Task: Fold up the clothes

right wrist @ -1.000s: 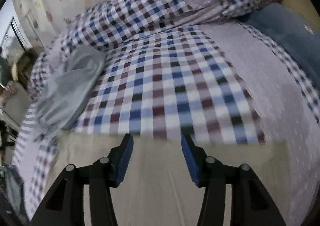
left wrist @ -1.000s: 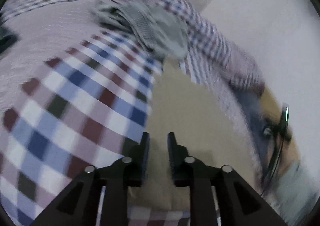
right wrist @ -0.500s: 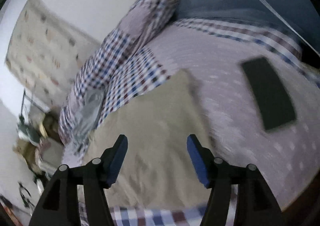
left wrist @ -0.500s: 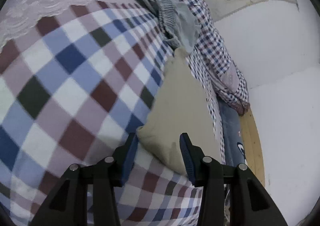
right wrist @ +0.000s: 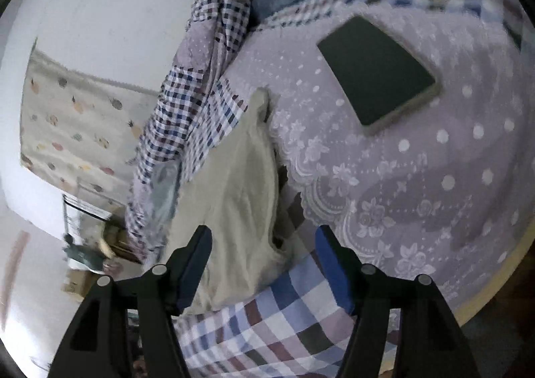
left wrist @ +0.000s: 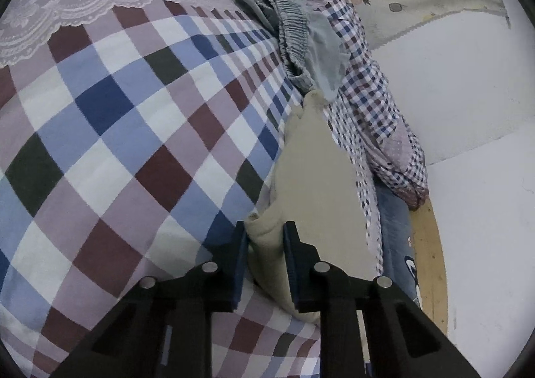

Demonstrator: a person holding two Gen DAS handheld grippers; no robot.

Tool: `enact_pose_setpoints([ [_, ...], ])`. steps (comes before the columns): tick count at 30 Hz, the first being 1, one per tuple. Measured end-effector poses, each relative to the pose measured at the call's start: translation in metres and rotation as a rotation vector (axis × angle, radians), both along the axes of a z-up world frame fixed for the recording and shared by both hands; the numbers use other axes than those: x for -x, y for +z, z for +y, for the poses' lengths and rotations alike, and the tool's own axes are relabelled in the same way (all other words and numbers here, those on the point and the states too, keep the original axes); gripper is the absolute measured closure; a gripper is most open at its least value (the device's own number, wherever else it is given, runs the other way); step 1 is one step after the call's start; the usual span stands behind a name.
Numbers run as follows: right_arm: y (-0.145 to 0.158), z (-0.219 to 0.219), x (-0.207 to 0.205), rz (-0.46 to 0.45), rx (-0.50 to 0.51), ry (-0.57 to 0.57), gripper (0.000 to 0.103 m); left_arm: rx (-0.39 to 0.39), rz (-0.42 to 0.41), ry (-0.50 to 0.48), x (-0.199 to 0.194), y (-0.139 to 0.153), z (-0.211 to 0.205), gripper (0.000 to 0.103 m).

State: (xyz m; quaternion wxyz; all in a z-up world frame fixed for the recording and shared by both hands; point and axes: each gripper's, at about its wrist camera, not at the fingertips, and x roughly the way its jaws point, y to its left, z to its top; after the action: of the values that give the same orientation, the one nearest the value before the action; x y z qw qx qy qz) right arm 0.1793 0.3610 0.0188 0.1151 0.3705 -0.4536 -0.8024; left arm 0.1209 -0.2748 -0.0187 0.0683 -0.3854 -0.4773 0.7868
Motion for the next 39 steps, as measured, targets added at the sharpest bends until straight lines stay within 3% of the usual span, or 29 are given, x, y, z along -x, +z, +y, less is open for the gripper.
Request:
enact_pose_setpoints([
  [6,-0.003,-0.026,0.014,-0.042,-0.087,0.055,0.034,-0.02,0.01,0.004,0.003,-0.004,-0.002,0.094],
  [8,-0.002,-0.033,0.018,-0.052,-0.128,0.061,0.039,-0.022,0.02,0.008,0.003,-0.002,-0.003,0.096],
  [9,-0.001,-0.034,0.019,-0.051,-0.136,0.063,0.046,-0.025,0.03,0.013,0.003,0.0,-0.005,0.097],
  [11,-0.001,-0.037,0.023,-0.053,-0.148,0.087,0.096,-0.032,0.05,0.023,0.003,0.004,-0.008,0.097],
  [20,0.03,-0.021,0.005,0.045,-0.2,0.072,0.101,-0.04,0.13,0.024,-0.015,0.031,-0.009,0.101],
  [28,0.049,0.018,-0.019,0.067,-0.164,-0.016,0.101,-0.075,0.245,0.005,-0.09,0.062,0.002,0.101],
  [31,0.049,0.038,-0.031,0.04,-0.168,-0.09,0.103,-0.055,0.15,-0.013,-0.1,0.043,0.007,0.101],
  [34,0.038,0.055,-0.036,-0.028,-0.172,-0.152,0.103,-0.115,-0.012,0.031,-0.094,0.007,-0.004,0.101],
  [39,0.044,0.044,-0.036,-0.041,-0.266,-0.138,0.099,-0.056,-0.022,0.022,-0.097,0.009,-0.004,0.099],
])
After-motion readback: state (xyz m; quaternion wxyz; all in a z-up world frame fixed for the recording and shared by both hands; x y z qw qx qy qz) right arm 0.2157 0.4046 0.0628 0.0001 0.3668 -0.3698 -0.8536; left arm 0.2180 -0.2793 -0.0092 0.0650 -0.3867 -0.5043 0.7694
